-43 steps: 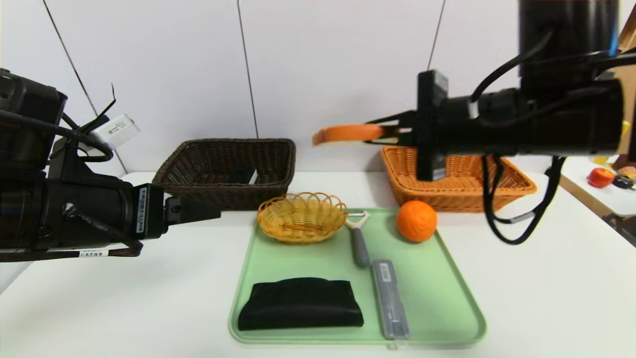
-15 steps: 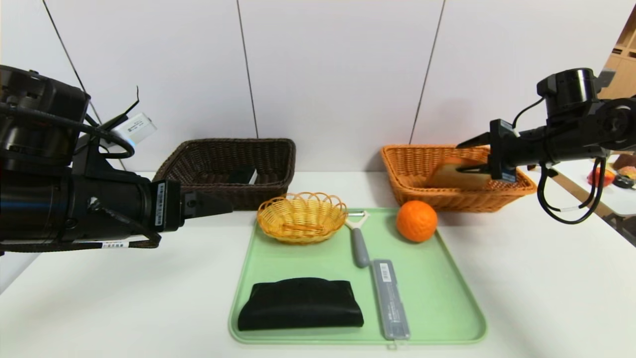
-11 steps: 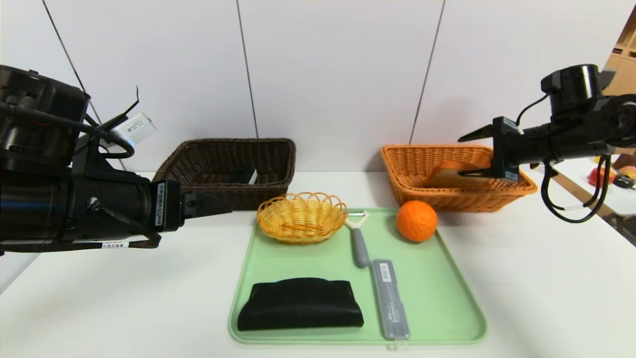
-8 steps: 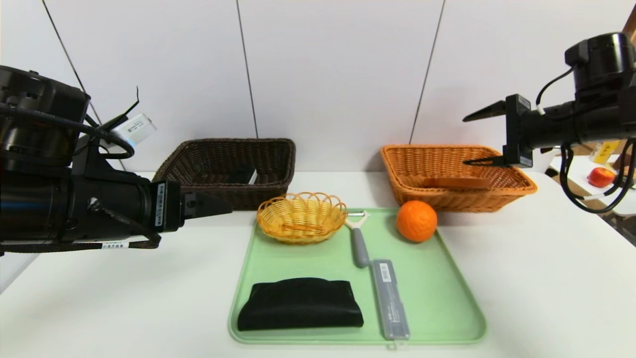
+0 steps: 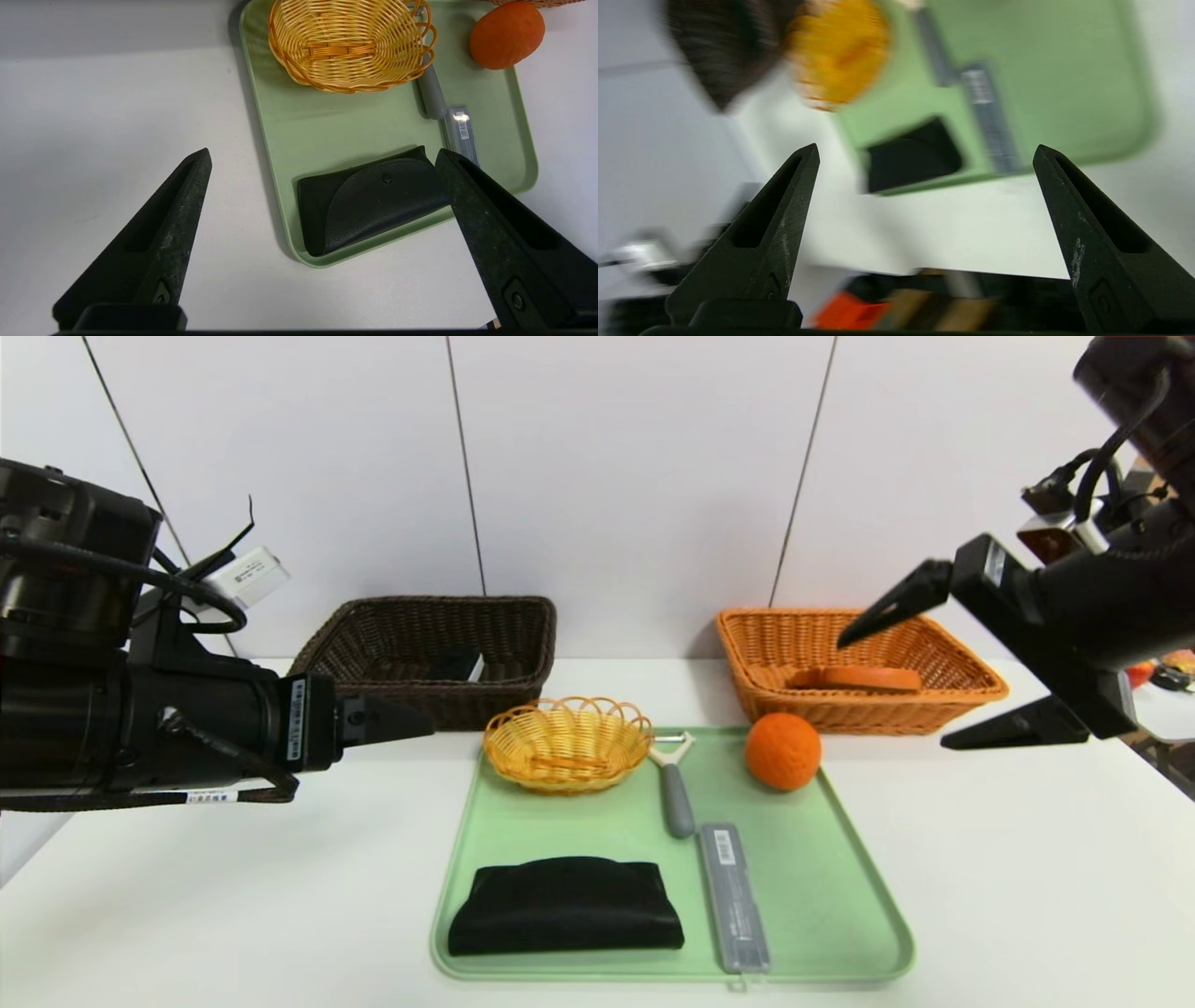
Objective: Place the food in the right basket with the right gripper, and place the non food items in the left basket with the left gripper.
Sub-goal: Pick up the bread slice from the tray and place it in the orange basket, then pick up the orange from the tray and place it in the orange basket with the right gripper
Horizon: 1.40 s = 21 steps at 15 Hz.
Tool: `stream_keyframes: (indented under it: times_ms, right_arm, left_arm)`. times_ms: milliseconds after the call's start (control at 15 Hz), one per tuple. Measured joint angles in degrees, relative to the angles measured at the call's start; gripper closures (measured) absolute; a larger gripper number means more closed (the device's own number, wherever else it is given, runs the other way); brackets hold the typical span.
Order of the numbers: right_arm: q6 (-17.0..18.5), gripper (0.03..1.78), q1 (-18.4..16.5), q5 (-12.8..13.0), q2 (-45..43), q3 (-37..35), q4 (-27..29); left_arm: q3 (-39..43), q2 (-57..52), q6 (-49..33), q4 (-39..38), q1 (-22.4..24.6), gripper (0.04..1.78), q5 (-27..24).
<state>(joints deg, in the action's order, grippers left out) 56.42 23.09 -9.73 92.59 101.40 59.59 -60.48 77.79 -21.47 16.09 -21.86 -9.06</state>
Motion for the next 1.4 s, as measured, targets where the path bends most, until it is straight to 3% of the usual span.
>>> stream_keyframes:
  times_ms: [133, 267, 467, 533, 733, 1400]
  right_arm:
    - [-8.1, 0.20, 1.8, 7.3, 1.4, -3.4, 3.1]
    - [-15.7, 0.18, 2.0, 11.6, 3.5, -7.0, 2.5]
    - [-20.0, 0.15, 3.1, 19.1, 7.6, -8.5, -3.0]
    - [-21.4, 0.15, 3.9, 20.5, 8.8, -8.5, -5.1]
    - [-23.9, 0.13, 5.6, 22.8, 12.6, -7.6, -9.8]
    - [-23.5, 0.12, 5.0, 23.4, 24.5, -0.1, -11.4]
  left_arm:
    - [0.0, -0.5, 0.0, 0.0, 0.0, 0.13, 0.0]
    - [0.0, -1.0, 0.0, 0.0, 0.0, 0.13, 0.0]
    - [0.3, -2.2, 0.0, 0.3, 0.0, 0.13, 0.1]
    - [0.5, -2.4, 0.0, 0.3, 0.0, 0.13, 0.1]
    - [1.1, -3.0, 0.1, 0.2, 0.0, 0.13, 0.1]
    - [1.2, -3.3, 0.3, 0.1, 0.0, 0.13, 0.2]
